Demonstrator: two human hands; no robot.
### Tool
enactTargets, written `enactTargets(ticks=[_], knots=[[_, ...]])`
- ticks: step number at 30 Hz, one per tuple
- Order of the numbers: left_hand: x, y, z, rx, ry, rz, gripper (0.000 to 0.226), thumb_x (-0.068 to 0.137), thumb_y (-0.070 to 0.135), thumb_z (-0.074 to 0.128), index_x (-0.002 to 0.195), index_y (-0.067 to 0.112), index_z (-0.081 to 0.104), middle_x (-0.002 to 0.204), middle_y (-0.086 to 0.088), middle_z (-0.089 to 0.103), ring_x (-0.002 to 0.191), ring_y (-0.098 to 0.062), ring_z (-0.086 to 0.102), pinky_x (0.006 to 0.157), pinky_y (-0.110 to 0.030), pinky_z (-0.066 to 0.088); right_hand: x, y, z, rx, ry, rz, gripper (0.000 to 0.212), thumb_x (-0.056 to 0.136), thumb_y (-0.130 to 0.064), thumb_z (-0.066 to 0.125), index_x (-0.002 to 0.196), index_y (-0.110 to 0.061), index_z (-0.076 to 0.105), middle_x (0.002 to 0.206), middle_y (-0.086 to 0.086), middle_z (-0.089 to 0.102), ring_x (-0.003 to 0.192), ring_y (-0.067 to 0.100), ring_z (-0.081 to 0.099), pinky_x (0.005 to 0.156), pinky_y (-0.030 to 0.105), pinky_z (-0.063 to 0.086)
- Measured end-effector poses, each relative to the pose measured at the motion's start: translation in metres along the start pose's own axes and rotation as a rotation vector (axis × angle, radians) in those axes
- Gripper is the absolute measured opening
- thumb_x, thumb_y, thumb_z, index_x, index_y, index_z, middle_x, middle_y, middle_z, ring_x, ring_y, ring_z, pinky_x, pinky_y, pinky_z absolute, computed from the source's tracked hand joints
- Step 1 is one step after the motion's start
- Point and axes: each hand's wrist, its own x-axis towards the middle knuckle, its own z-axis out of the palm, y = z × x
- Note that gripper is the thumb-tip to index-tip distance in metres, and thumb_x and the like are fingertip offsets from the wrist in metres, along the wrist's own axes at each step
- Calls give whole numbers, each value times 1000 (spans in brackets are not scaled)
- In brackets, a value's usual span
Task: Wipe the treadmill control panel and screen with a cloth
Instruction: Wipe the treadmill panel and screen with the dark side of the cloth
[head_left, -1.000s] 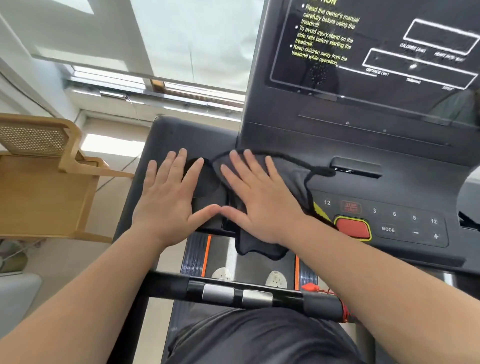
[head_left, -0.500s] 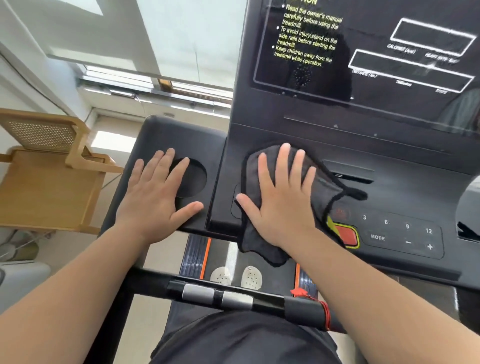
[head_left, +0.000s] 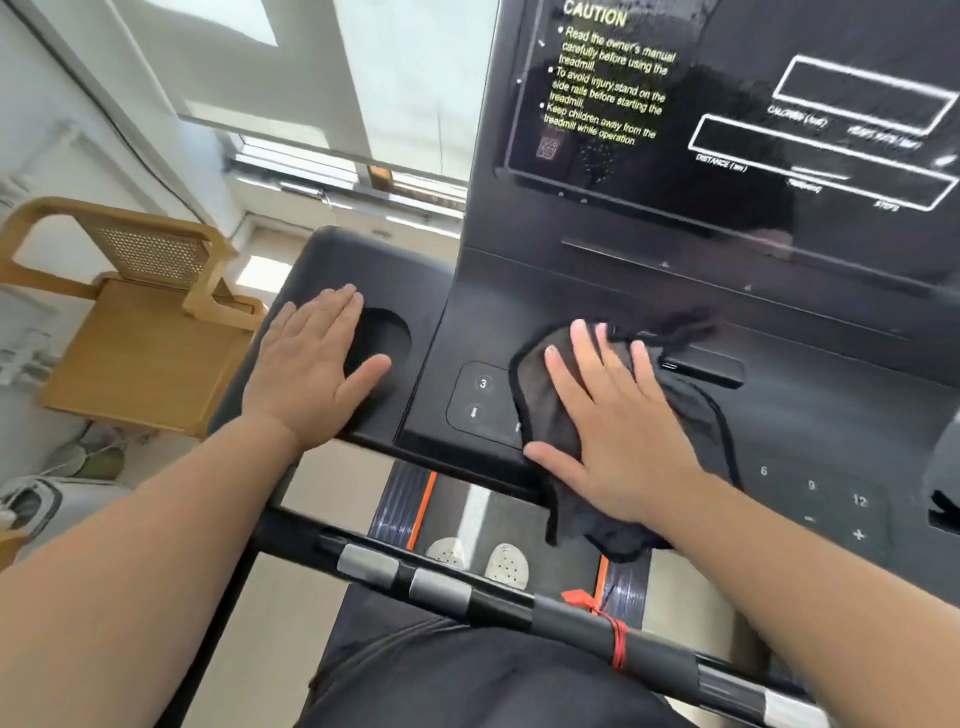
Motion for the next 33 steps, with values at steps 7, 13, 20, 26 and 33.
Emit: enactTargets(ticks=[7,13,20,26,33], knots=[[4,3,3,-37,61,-56,80,96,60,8,158,16,33,166,-3,30,154,-22,25,127,-44,9,62,-69,-6,127,96,44,88,96,-76,25,165,-23,7,172,17,-10,158,36,-13,125,62,-10],[3,3,1,-22,48,-48,80,96,60,7,158,16,31,166,-4,29,154,-23,25,127,-44,9,32,-38,4,1,-9,-546,79,96,-71,34,163,-31,22,173,2,13,160,30,8,127,57,-1],[3,2,1,-16,26,-37,79,96,60,8,160,17,26,168,-2,25,155,-22,20,128,-46,7,30,-14,-3,40,35,0,88,95,-80,20,165,-27,12,173,10,-5,160,32,-1,127,61,2],[0,-2,3,-109,57,16,74,99,51,11,156,12,36,164,-6,33,154,-25,25,127,-48,9,74,-99,-8,119,59,206,88,95,-77,22,165,-27,7,173,11,-13,158,34,-15,125,64,-3],[-1,-9,3,-207,78,53,72,100,50,14,153,10,41,162,-9,37,153,-28,27,127,-50,10,28,-67,0,-39,-49,-307,82,96,-74,34,163,-30,18,173,0,11,160,29,6,126,59,-1]])
